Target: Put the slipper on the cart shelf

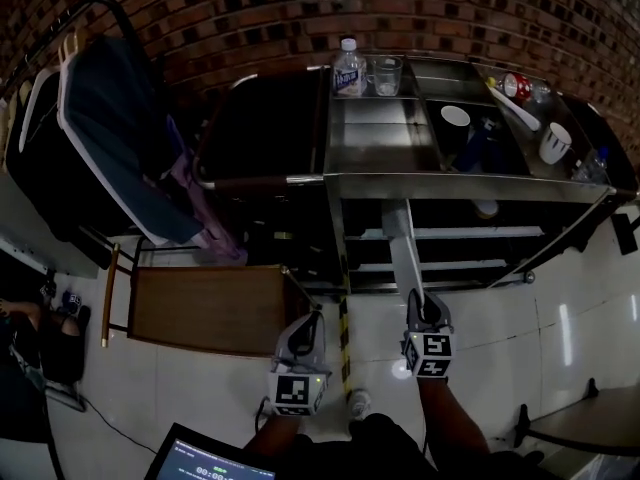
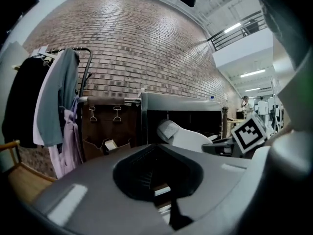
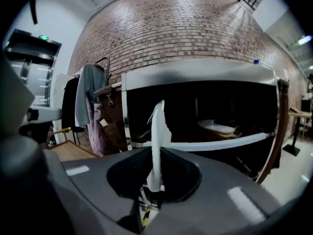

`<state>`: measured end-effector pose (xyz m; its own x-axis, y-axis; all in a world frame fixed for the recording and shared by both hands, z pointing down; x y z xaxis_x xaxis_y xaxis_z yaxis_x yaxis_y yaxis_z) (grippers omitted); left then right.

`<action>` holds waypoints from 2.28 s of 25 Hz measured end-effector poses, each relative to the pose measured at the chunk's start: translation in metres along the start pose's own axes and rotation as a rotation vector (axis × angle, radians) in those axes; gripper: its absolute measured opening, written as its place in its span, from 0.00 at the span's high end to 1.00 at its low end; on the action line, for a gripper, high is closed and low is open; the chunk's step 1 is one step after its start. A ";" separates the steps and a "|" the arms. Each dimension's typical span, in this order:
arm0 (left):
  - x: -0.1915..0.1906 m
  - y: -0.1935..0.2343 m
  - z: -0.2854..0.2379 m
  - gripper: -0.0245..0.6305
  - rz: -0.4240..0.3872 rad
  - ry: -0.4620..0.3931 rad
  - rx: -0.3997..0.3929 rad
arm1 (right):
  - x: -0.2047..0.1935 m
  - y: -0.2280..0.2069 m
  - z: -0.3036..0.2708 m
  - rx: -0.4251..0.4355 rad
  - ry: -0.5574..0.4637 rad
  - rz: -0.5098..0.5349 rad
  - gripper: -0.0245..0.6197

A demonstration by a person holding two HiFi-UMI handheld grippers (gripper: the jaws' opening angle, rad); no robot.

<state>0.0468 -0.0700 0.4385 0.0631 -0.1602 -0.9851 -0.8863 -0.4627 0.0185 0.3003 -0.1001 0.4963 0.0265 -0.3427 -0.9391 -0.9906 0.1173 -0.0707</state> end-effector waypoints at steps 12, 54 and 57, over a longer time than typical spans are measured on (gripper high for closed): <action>0.003 0.013 0.011 0.94 0.024 0.011 0.088 | 0.024 -0.034 -0.133 0.142 0.108 -0.735 0.90; 0.055 -0.002 0.017 0.94 0.052 -0.121 0.056 | 0.037 -0.030 -0.093 0.216 0.080 -0.797 0.71; 0.054 -0.005 0.010 0.94 0.066 -0.136 0.079 | 0.056 -0.017 -0.057 0.209 0.039 -0.587 0.76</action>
<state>0.0503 -0.0680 0.3837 -0.0540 -0.0662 -0.9963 -0.9202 -0.3841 0.0754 0.3105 -0.1740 0.4643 0.5499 -0.4383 -0.7109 -0.7649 0.0774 -0.6394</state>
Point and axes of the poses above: the fingertips, and each gripper's own axes: z backward along the fingers, y to its left, x out of its top, the point moved 7 cm from there along z, backward along the fingers, and after that the axes turned 1 degree about y, right-handed, at the moved point
